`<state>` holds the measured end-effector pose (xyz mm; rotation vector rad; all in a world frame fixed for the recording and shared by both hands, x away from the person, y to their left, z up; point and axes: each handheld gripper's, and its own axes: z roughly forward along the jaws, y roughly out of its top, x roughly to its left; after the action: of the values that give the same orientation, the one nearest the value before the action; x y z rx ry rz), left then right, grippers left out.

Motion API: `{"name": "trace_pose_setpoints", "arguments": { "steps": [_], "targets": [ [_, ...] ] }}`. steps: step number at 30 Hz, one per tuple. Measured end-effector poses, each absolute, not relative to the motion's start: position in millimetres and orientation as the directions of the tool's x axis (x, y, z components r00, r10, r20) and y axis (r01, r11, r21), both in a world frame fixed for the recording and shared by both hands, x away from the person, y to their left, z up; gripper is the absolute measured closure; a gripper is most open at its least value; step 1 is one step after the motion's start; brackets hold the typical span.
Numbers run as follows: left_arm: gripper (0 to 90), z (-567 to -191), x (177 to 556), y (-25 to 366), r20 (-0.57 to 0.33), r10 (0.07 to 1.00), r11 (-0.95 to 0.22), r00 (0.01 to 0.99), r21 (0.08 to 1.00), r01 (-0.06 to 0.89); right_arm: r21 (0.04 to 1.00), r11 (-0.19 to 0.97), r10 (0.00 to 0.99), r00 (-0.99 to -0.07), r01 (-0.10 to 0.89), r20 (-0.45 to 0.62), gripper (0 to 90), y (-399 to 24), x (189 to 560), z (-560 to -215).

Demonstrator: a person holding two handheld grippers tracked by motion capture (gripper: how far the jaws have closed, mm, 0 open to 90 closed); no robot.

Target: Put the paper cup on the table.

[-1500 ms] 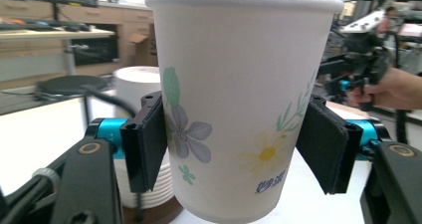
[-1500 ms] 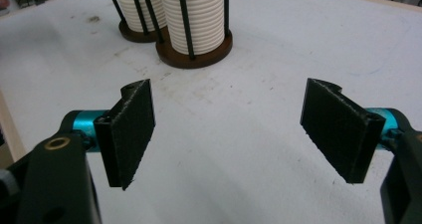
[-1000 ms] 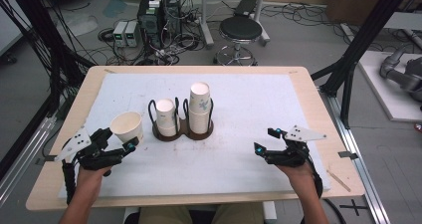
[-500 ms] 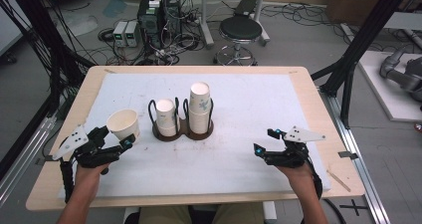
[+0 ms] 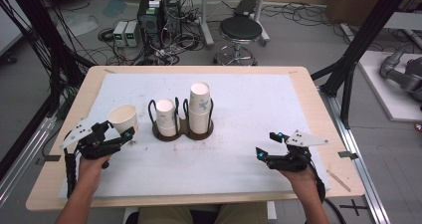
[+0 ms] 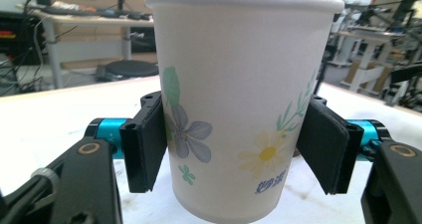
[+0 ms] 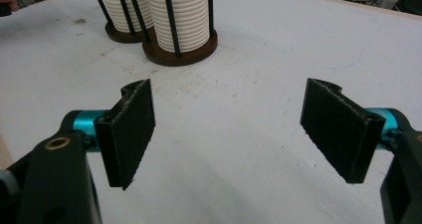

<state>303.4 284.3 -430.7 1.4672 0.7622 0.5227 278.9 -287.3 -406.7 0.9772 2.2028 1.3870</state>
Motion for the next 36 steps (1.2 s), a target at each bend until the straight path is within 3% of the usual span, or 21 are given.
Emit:
{"name": "trace_pose_setpoints", "arguments": {
  "steps": [10,21,36],
  "targets": [
    [32.6,-443,320,292,-0.142,0.799,0.025,0.584,0.979,0.204,0.891,0.279,0.715,-0.697,0.357,0.055,22.3,-286,278,-405],
    [33.2,-451,329,289,-0.048,0.896,-0.150,0.442,0.903,0.403,0.890,0.289,0.706,-0.706,0.353,0.051,22.4,-284,279,-406],
    [32.9,-451,313,292,-0.028,0.913,-0.189,0.408,0.856,0.481,0.890,0.293,0.704,-0.708,0.349,0.046,22.4,-286,277,-404]
  ]
}}
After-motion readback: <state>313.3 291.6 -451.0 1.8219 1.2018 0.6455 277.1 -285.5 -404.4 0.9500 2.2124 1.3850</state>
